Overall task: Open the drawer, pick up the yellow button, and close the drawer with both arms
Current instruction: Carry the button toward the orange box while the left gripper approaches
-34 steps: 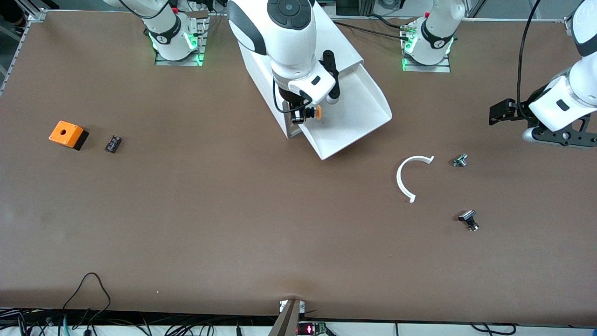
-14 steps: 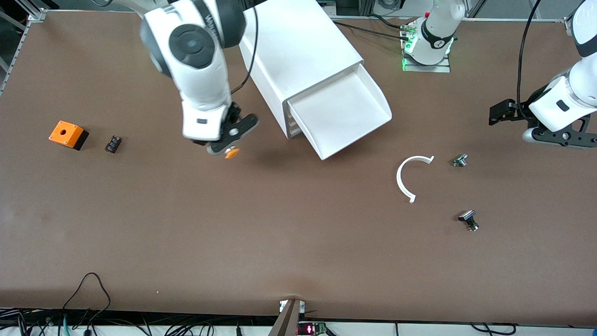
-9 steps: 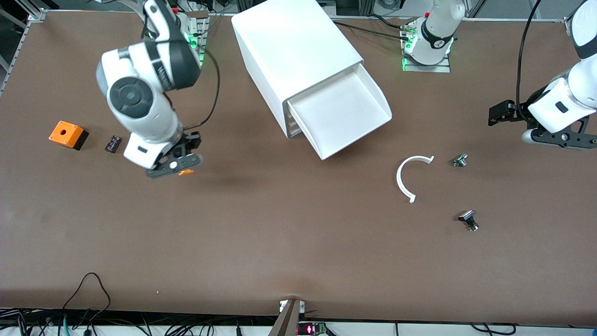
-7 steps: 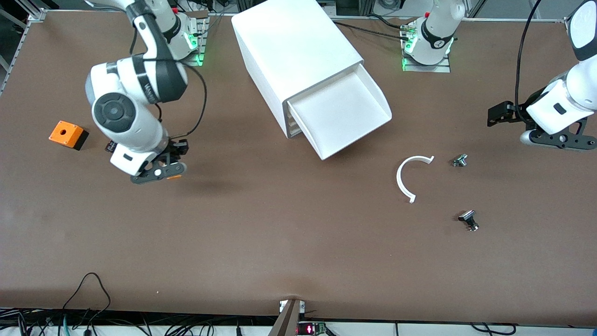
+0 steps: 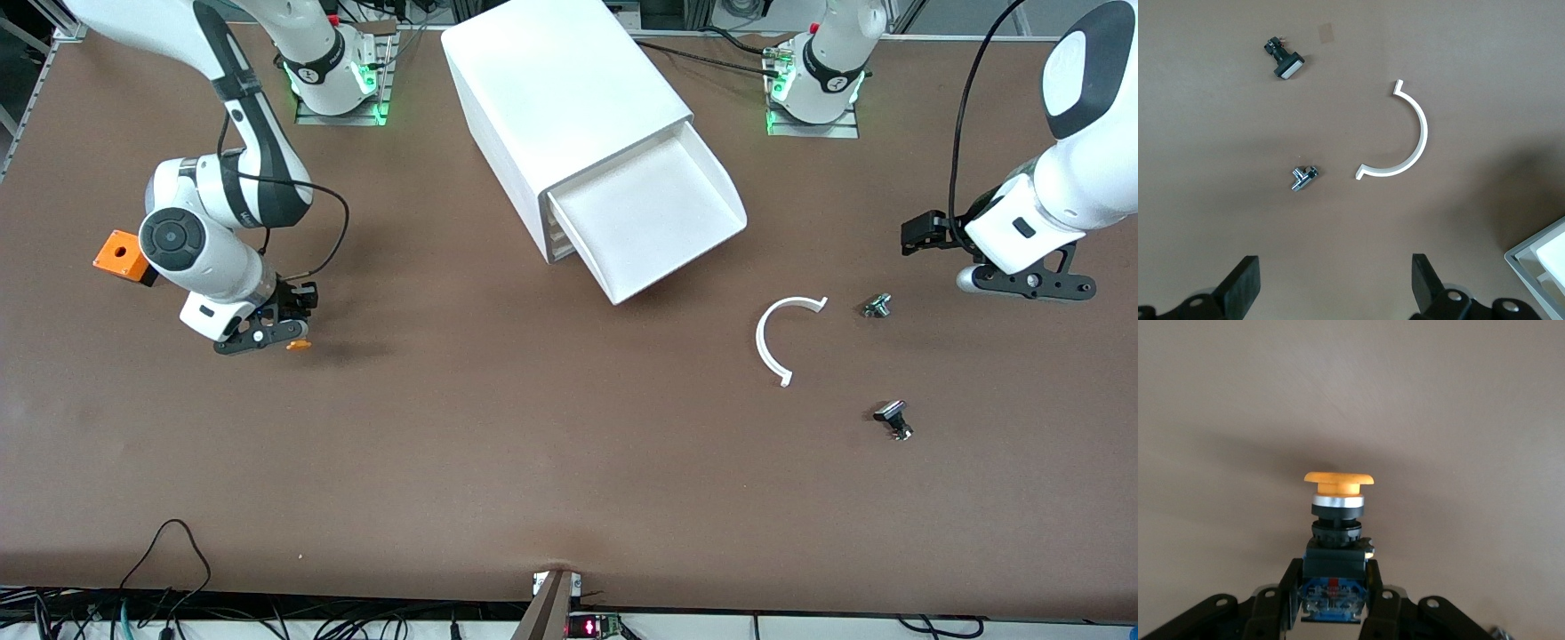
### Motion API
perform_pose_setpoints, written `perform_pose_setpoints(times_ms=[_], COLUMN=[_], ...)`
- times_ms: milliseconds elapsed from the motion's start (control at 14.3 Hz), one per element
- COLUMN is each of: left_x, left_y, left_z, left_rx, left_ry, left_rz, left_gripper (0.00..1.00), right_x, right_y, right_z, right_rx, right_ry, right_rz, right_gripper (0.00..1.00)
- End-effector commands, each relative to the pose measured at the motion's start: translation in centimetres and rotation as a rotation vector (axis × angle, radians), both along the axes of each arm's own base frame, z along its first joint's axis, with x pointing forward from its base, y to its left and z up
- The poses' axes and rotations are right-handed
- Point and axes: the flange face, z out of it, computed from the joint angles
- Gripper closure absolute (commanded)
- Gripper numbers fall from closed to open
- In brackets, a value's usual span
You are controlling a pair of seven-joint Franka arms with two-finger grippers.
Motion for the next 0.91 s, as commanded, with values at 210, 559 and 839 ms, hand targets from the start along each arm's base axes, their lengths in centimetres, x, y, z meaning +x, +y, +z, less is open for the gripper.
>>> perform_pose_setpoints(times_ms=[210, 559, 839], left_x=[0.0, 0.3, 0.3], left_y=[0.6, 1.1, -0.2], left_z=[0.2, -1.0, -1.9], left_rx=[-0.006, -0.010, 0.001], left_ry=[-0.014, -0.013, -0.015], left_rz=[0.029, 0.089, 0.150], left_gripper=[0.00, 0.00, 0.00], right_x=[-3.0, -3.4, -3.4], right_y=[-6.2, -10.0, -9.9], right_z=[-1.5, -3.2, -3.5], right_rx=[0.020, 0.032, 0.033], right_ry=[-0.022, 0.012, 0.018], right_rz=[0.090, 0.143, 0.145], right_gripper=[0.71, 0.52, 0.26])
